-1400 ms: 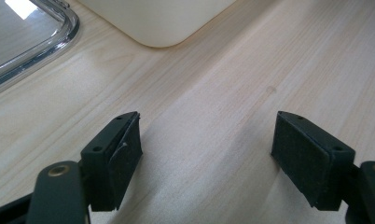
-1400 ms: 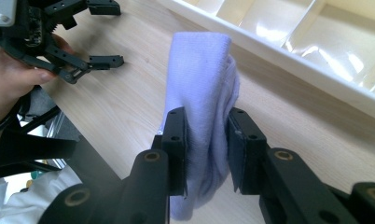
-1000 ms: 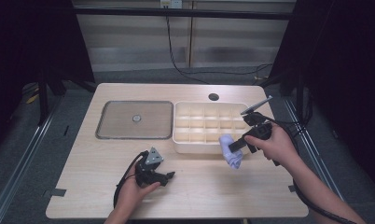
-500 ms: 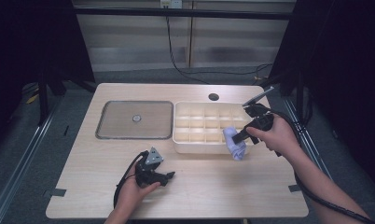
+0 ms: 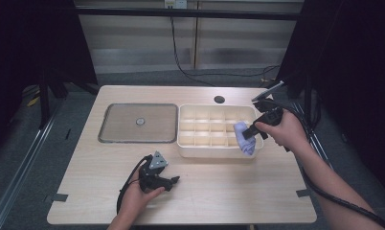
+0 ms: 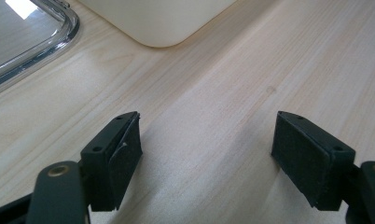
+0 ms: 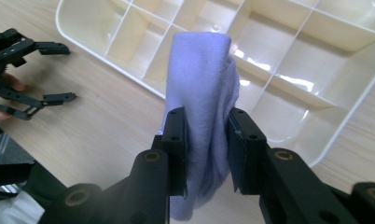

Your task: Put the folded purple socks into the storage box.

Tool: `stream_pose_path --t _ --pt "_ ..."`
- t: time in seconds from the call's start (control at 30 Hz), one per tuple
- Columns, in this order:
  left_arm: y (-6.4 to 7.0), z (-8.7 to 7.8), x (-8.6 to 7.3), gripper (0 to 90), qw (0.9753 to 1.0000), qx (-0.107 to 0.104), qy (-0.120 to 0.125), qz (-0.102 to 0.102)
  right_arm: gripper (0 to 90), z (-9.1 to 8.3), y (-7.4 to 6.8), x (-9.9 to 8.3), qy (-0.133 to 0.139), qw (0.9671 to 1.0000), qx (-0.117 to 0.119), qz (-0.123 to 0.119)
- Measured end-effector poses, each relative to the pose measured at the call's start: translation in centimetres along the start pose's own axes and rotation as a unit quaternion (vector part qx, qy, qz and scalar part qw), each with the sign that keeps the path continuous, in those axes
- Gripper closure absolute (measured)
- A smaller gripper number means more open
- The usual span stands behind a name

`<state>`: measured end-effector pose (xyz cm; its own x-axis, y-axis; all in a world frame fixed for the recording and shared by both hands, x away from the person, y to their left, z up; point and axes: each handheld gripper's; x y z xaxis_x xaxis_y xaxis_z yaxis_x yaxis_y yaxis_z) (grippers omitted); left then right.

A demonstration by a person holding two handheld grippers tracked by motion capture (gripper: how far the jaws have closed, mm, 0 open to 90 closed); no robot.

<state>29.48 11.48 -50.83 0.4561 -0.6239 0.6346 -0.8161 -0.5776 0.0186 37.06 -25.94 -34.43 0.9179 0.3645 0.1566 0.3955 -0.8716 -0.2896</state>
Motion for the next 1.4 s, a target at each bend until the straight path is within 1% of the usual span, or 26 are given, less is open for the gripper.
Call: stream_pose_path --t 0.07,0.23,0.27,0.3,0.5,0.57,0.77,0.83,0.93,1.13,1.27,1.4 --pt "0.0 0.0 0.0 23.5 1.0 0.0 -0.001 0.001 71.0 0.0 0.2 0.2 0.002 1.0 -0.002 0.003" --pt "0.0 0.0 0.0 23.5 1.0 0.0 0.001 -0.002 71.0 -0.1 0.5 0.8 -0.001 0.9998 -0.019 0.007" --pt "0.0 0.0 0.0 23.5 1.0 0.0 0.0 0.001 71.0 0.0 0.7 1.0 -0.002 0.9996 -0.025 0.009" --pt "0.0 0.0 0.0 23.5 1.0 0.001 0.002 -0.002 71.0 0.0 0.9 1.1 -0.001 0.9995 -0.029 0.01" --pt "0.0 0.0 0.0 23.5 1.0 0.001 0.0 0.0 71.0 0.3 1.8 1.7 -0.003 0.999 -0.039 0.022" --pt "0.0 0.0 0.0 23.5 1.0 0.001 0.0 -0.001 71.0 0.5 2.1 1.9 -0.006 0.9985 -0.048 0.026" --pt "0.0 0.0 0.0 23.5 1.0 0.001 0.0 -0.001 71.0 1.1 2.8 2.2 -0.013 0.9979 -0.056 0.031" --pt "0.0 0.0 0.0 23.5 1.0 0.001 0.001 -0.002 71.0 1.3 3.0 2.3 -0.017 0.9974 -0.062 0.03" --pt "0.0 0.0 0.0 23.5 1.0 0.001 0.001 -0.001 71.0 1.6 3.3 2.4 -0.021 0.997 -0.066 0.036" --pt "0.0 0.0 0.0 23.5 1.0 0.001 0.001 -0.001 71.0 1.8 3.8 2.3 -0.022 0.9967 -0.072 0.032" --pt "0.0 0.0 0.0 23.5 1.0 0.001 0.001 -0.001 71.0 2.3 4.0 2.1 -0.031 0.9962 -0.075 0.03" --pt "0.0 0.0 0.0 23.5 1.0 0.002 0.001 -0.001 71.0 2.7 4.1 2.2 -0.032 0.9959 -0.08 0.026"
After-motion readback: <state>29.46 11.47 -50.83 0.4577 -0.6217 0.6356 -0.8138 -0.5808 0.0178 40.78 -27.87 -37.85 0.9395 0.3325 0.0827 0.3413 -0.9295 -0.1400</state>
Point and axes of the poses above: each handheld gripper's, and its own axes: z roughly forward along the jaws, x roughly out of its top, y roughly to its right, and after that the axes turned 8 degrees about -y, right-handed
